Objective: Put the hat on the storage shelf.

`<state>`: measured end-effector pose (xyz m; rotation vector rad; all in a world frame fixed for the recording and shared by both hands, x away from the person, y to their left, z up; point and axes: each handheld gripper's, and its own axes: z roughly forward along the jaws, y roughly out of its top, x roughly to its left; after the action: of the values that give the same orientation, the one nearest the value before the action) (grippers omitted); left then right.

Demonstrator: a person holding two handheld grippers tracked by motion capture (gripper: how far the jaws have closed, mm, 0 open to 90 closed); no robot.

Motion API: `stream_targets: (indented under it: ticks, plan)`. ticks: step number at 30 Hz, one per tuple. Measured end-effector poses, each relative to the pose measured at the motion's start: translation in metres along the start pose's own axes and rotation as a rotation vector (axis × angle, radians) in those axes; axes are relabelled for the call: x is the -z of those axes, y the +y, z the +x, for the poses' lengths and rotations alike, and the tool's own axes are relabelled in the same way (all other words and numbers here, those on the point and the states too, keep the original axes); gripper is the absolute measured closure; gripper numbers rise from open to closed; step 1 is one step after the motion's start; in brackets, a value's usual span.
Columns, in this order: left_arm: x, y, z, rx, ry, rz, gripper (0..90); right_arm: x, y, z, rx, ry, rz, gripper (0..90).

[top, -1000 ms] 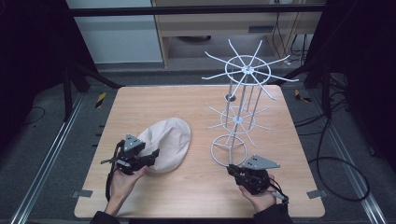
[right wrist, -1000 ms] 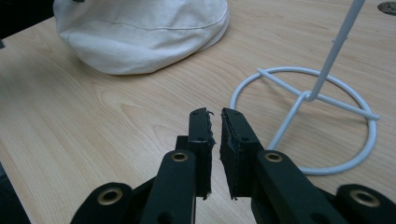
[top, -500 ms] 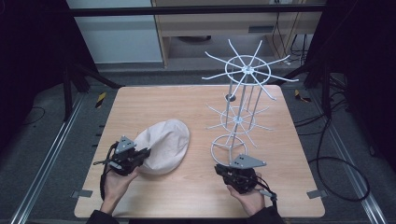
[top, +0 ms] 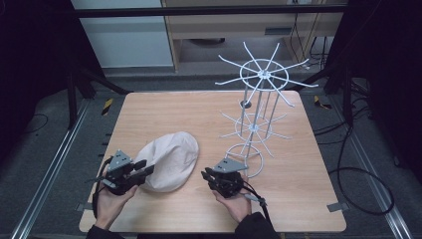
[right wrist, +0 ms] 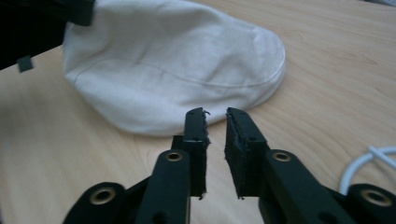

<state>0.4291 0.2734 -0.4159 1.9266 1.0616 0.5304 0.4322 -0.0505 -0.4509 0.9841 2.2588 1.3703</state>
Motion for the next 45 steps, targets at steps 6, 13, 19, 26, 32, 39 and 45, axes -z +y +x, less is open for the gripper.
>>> stream_targets:
  ticks: [6,13,19,26,32,39,45]
  plan:
    - [0.027,-0.018,0.004,-0.002,0.072,-0.011,55.9,-0.043,0.014,0.0,0.017,-0.043,-0.02,60.4]
    - [0.031,-0.041,0.012,0.02,0.097,0.028,55.6,-0.077,0.022,-0.004,0.015,-0.078,-0.014,48.6]
    - [0.019,-0.046,0.012,0.012,0.099,0.068,55.4,-0.1,0.029,-0.014,-0.007,-0.102,-0.043,43.6]
    - [0.009,-0.048,0.015,0.017,0.094,0.086,62.5,-0.123,0.032,-0.019,-0.033,-0.083,-0.018,49.9]
    - [0.002,-0.046,0.02,0.028,0.095,0.097,70.2,-0.13,0.027,-0.019,-0.033,-0.074,0.041,70.7]
    - [-0.007,-0.043,0.024,0.05,0.102,0.11,85.1,-0.127,0.03,-0.015,-0.015,-0.071,0.073,90.0]
    - [-0.01,-0.041,0.03,0.064,0.122,0.106,89.9,-0.116,0.03,-0.015,-0.007,-0.048,0.073,90.0]
